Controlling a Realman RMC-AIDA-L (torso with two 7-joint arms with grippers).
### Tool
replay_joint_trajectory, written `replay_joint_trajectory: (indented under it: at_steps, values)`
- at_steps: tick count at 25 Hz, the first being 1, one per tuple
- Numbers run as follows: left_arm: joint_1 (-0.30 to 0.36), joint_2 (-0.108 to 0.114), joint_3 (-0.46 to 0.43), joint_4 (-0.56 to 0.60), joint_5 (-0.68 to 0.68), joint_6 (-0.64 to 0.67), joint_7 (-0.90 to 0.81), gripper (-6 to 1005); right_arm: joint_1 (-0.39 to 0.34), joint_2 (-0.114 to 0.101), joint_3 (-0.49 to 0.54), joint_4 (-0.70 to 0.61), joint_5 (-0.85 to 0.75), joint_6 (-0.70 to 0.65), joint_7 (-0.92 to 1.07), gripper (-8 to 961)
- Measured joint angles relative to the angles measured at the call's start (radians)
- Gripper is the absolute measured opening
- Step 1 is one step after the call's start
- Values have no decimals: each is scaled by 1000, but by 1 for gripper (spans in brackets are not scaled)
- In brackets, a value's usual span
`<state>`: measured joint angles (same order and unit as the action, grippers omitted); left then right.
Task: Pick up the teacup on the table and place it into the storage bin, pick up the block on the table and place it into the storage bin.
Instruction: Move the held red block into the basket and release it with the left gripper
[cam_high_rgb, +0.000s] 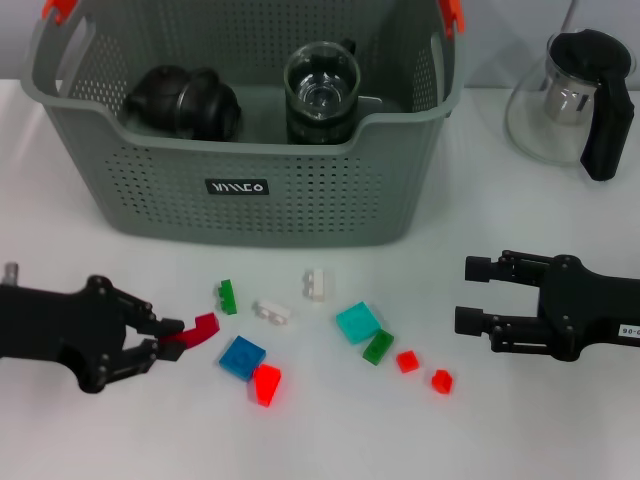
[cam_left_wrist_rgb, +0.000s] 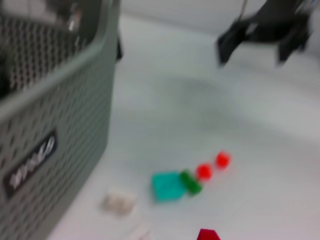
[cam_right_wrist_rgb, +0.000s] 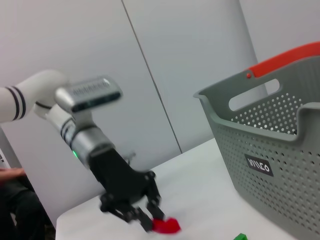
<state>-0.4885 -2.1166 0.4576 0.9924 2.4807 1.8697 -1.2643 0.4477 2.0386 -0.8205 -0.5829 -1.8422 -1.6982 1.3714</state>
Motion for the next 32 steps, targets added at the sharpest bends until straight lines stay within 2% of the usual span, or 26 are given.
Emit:
replay_joint_trajectory:
  at_steps: [5,12,18,22,27,30,32]
  values:
    - [-68,47,-103,-14,-44,190,-6,153,-1,0,2,0,0,-2,-2,824]
    - [-155,74,-65,-57,-132,192,-51,153,1,1,4,-2,0,-10,-4,822]
    - [-235,83,-68,-64,-275,163,-97,152,2,2,5,-1,2,-11,-7,823]
    - [-281,83,-62,-63,-374,68,-163,152,3,2,5,-1,4,-11,-8,823]
    - [-334,79,-3,-50,-389,-100,-266,152,2,2,4,0,5,-8,-7,824]
    - [-347,76,63,-37,-387,-211,-334,152,2,2,4,0,6,-7,-7,824]
    - [-349,75,173,-17,-375,-323,-409,152,2,3,5,0,6,-5,-7,823]
